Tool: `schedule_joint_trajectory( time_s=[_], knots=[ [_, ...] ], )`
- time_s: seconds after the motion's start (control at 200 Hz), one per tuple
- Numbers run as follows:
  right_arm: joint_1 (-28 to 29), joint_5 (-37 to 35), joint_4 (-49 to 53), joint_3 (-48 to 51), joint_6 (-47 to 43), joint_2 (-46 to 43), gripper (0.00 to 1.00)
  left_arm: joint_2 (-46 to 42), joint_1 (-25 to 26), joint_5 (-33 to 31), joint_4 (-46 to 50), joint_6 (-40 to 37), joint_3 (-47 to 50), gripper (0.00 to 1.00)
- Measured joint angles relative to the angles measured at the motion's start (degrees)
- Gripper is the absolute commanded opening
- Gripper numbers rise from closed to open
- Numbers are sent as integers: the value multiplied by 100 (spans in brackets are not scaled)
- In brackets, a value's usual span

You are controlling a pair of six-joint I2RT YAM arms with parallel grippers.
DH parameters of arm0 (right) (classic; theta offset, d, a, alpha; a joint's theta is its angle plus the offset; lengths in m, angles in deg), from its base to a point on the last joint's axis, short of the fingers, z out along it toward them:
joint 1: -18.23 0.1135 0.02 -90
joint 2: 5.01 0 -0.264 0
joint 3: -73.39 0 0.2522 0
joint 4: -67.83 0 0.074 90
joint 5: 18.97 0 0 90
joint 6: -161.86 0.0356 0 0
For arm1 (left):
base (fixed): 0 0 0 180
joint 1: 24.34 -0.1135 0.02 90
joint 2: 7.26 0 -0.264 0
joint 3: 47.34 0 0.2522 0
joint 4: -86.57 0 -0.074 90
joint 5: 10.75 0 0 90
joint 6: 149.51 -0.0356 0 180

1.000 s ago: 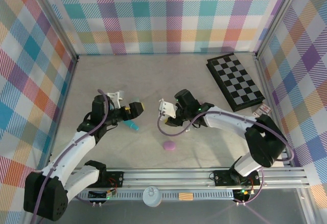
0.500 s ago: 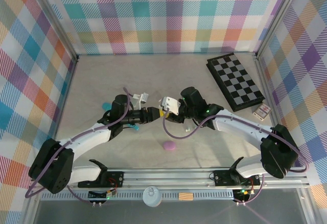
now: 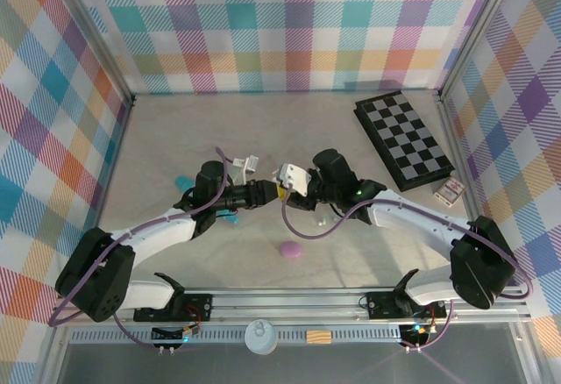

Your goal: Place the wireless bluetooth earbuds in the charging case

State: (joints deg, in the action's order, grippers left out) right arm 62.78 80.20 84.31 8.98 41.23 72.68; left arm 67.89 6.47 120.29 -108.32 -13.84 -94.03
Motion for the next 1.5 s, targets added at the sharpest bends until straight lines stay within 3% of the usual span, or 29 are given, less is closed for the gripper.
schedule_joint_trajectory(
  time_s=[0.085, 0.245, 0.305, 0.425, 0.53, 0.68, 0.845, 1.02, 1.5],
  knots=[
    [2, 0, -31, 31, 11, -26, 28, 68, 31, 0, -7, 2, -52, 32],
    [-4, -35, -33, 52, 22, -66, 33, 140, 31, -15, -42, 52, -74, 14],
    [-4, -63, -37, 76, 20, -105, 44, 140, 31, -4, -55, 72, -74, 9],
    [-15, -55, -31, 129, 20, -212, 75, 136, 72, 35, -164, -37, -74, 8],
    [-131, 229, 50, 199, 114, -474, 87, 50, 85, 26, -175, -444, -59, 6],
    [-789, 1370, 188, 343, 566, -1174, 98, -468, 83, -17, -437, -1591, 221, 7],
    [-1473, 2179, -151, 520, 1589, -1644, 99, -793, 90, 35, -621, -3093, 295, 8],
    [-1574, 2603, -356, 525, 2304, -1622, 97, -654, 94, 221, -1248, -4199, 345, 8],
    [-1572, 2933, -638, 389, 2859, -857, 94, -212, 210, 636, -2063, -4544, 219, 4]
  ],
)
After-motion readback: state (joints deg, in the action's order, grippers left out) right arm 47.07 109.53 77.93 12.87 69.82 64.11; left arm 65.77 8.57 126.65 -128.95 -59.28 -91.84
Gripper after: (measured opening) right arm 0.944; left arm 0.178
